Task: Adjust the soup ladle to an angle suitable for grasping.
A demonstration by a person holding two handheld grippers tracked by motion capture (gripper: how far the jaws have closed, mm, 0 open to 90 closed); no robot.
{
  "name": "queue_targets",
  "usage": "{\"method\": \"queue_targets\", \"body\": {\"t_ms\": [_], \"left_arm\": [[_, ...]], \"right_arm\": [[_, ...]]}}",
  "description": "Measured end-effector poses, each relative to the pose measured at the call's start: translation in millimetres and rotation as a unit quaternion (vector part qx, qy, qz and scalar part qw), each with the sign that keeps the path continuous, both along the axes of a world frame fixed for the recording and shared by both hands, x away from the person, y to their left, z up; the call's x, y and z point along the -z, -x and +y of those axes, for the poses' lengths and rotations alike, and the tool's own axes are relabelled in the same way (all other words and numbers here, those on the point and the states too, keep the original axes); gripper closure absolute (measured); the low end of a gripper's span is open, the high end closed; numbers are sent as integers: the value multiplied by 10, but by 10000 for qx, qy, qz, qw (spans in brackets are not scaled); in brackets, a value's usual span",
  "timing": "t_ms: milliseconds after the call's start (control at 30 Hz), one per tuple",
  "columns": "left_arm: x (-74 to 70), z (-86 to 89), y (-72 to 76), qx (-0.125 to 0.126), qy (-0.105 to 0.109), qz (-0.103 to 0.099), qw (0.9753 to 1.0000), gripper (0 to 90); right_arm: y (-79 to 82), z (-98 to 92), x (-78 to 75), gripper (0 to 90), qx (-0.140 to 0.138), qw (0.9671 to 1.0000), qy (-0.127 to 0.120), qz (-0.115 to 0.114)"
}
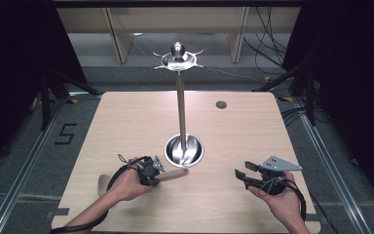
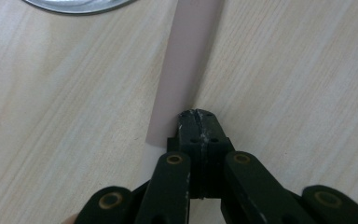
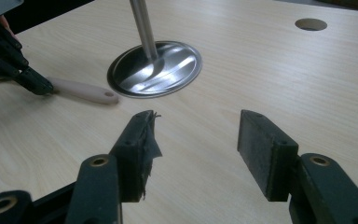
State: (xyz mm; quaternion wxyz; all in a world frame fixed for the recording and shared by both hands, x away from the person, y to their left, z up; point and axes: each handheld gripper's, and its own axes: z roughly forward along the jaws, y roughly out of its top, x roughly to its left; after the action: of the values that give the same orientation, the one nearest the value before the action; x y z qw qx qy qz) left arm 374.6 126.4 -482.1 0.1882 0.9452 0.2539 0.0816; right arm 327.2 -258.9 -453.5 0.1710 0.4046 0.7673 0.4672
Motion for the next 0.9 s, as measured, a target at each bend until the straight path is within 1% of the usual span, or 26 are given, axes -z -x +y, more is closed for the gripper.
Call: {"method": "queue_targets", "body": {"t_ms": [33, 67, 100, 133, 167, 200, 233, 267, 300, 333, 367, 400, 467, 500, 533, 567, 600, 633, 667, 700, 733, 767, 800, 833, 867, 900], "left_arm": [[-15, 12, 12, 93, 11, -81, 9999, 893], [-24, 21, 41, 77, 106, -90, 9999, 870], [-47, 38, 67, 143, 129, -156, 9997, 849], [-66, 58, 100, 183, 185, -171, 9995, 849], [-106, 111, 156, 244, 295, -263, 9989, 802], [-106, 111, 156, 244, 295, -263, 9989, 779], [-144, 166, 190, 197, 436, -353, 9982, 752], [-144, 166, 190, 197, 436, -353, 9982, 723], [-163, 193, 192, 197, 520, -432, 9975, 696], [-210, 239, 167, 275, 534, -545, 9967, 669], [-210, 239, 167, 275, 534, -545, 9967, 635], [-200, 258, 144, 217, 735, -698, 9946, 597], [-198, 269, 124, 231, 768, -715, 9942, 532], [-191, 273, 112, 210, 846, -735, 9935, 505], [-178, 277, 97, 186, 957, -836, 9917, 476], [-178, 277, 97, 186, 957, -836, 9917, 457], [-180, 280, 91, 196, 978, -790, 9919, 457], [-180, 282, 84, 187, 1000, -827, 9914, 446], [-181, 282, 87, 173, 1093, -830, 9904, 436], [-174, 281, 91, 87, 1171, -924, 9888, 418], [-181, 290, 81, 101, 1183, -861, 9892, 412], [-186, 298, 74, 105, 1182, -851, 9893, 412], [-188, 306, 79, 56, 1217, -857, 9888, 401], [-181, 328, 88, -9, 1280, -853, 9881, 398], [-181, 328, 88, -9, 1280, -853, 9881, 398], [-174, 343, 90, -26, 1269, -866, 9881, 398]], "right_arm": [[0, -5, -3, 467, 2, 10000, 28, -13], [24, 13, -3, 468, 87, 9998, -132, 131], [36, 13, -11, 468, 142, 9995, -179, 214], [36, 13, -11, 468, 142, 9995, -179, 214], [-1, -19, 2, 468, 23, 9999, -117, 42], [-8, -43, -1, 467, 38, 10000, -29, -49], [-13, -50, 3, 468, 70, 9999, -74, -65], [-13, -50, 3, 468, 70, 9999, -74, -65], [3, -54, 3, 468, 179, 9996, -193, 134], [-8, -65, 9, 467, 166, 9995, -242, 126], [-30, -93, 16, 468, 141, 9998, -135, -7], [-12, -85, 15, 467, 246, 9993, -232, 164], [-13, -97, 14, 468, 259, 9990, -303, 212], [-38, -132, 11, 468, 196, 9998, -106, -17], [-37, -133, 14, 468, 214, 9997, -119, -61], [-37, -133, 14, 468, 214, 9997, -119, -61], [-32, -140, 8, 467, 192, 9998, -84, -30], [-22, -128, 9, 467, 192, 9997, -143, 81], [-20, -129, 5, 467, 211, 9997, -111, 57], [-3, -112, -8, 467, 279, 9994, -134, 137], [6, -97, -10, 467, 356, 9990, -179, 198], [6, -97, -10, 467, 356, 9990, -179, 198], [-17, -95, -14, 467, 302, 9994, -126, 140], [-45, -103, -9, 467, 239, 9997, -69, 19], [-45, -103, -9, 467, 239, 9997, -69, 19], [-30, -81, -14, 467, 260, 9995, -103, 111]]}}
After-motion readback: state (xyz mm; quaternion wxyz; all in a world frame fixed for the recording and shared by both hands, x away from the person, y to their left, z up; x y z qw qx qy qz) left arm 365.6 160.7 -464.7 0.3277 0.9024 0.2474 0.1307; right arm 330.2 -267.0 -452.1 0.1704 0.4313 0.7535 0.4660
